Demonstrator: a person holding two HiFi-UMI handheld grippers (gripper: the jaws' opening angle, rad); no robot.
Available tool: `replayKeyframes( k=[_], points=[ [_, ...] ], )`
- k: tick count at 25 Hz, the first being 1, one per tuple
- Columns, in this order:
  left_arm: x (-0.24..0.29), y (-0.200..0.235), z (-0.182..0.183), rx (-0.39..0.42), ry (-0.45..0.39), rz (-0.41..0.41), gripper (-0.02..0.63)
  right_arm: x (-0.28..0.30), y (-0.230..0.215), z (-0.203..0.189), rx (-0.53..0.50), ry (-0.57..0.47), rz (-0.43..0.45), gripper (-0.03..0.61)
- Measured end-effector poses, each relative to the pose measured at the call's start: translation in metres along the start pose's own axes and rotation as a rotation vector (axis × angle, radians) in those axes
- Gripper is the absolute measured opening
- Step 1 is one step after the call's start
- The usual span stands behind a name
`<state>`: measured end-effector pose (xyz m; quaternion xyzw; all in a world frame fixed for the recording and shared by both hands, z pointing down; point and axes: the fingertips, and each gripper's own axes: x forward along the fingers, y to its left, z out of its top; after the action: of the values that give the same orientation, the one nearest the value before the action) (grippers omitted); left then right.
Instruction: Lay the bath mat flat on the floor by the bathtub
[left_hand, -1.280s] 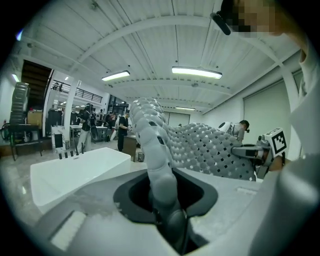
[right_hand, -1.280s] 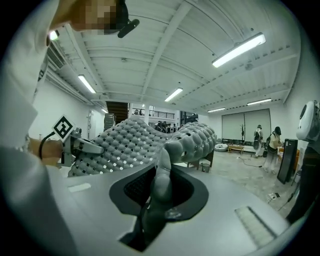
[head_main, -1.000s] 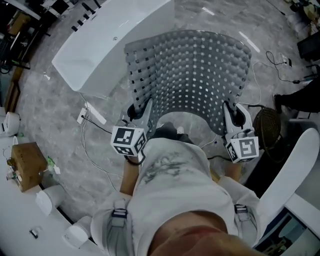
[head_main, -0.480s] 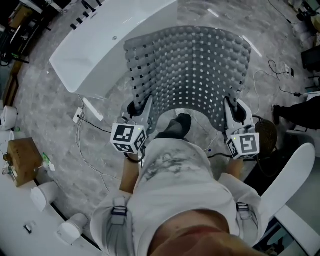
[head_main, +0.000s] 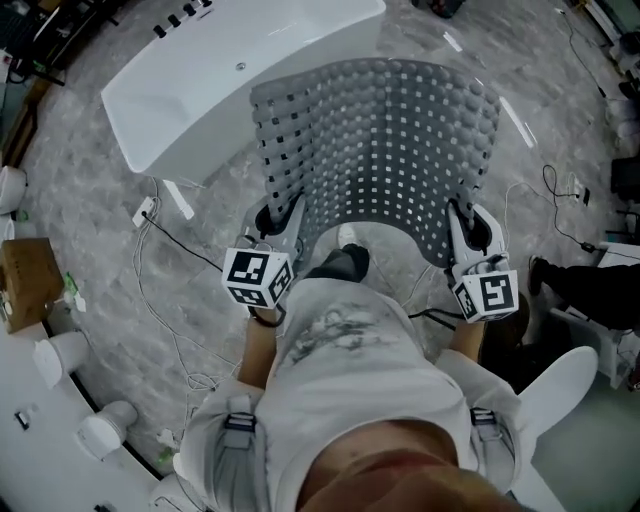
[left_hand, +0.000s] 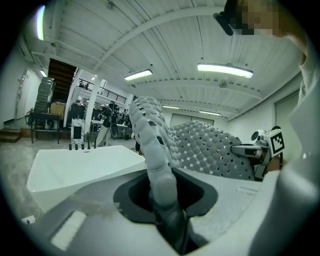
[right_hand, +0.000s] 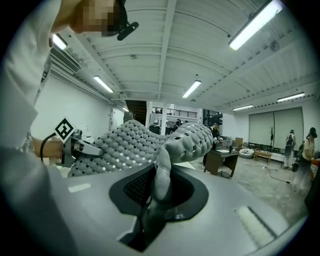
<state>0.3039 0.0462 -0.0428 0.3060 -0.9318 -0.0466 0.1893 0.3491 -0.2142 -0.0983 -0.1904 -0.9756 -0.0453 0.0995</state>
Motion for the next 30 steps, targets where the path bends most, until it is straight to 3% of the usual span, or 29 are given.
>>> replayKeyframes(
  k=[2,8,16,30],
  points=[
    [-0.003,0.000,-0.002,-0.019,0.006,0.028,0.100,0.006,0.000,0.002,-0.009,0.002,0.040,0.055],
    [0.053,0.055,0.010,-0.060,0.029,0.090,0.100,0.096,-0.022,0.007,-0.023,0.034,0.110,0.055],
    [0.076,0.075,0.015,-0.073,0.029,0.144,0.100,0.140,-0.043,0.004,-0.029,0.053,0.152,0.054],
    [0.076,0.036,0.001,-0.142,0.023,0.243,0.101,0.153,-0.076,-0.003,-0.076,0.102,0.267,0.055]
  ],
)
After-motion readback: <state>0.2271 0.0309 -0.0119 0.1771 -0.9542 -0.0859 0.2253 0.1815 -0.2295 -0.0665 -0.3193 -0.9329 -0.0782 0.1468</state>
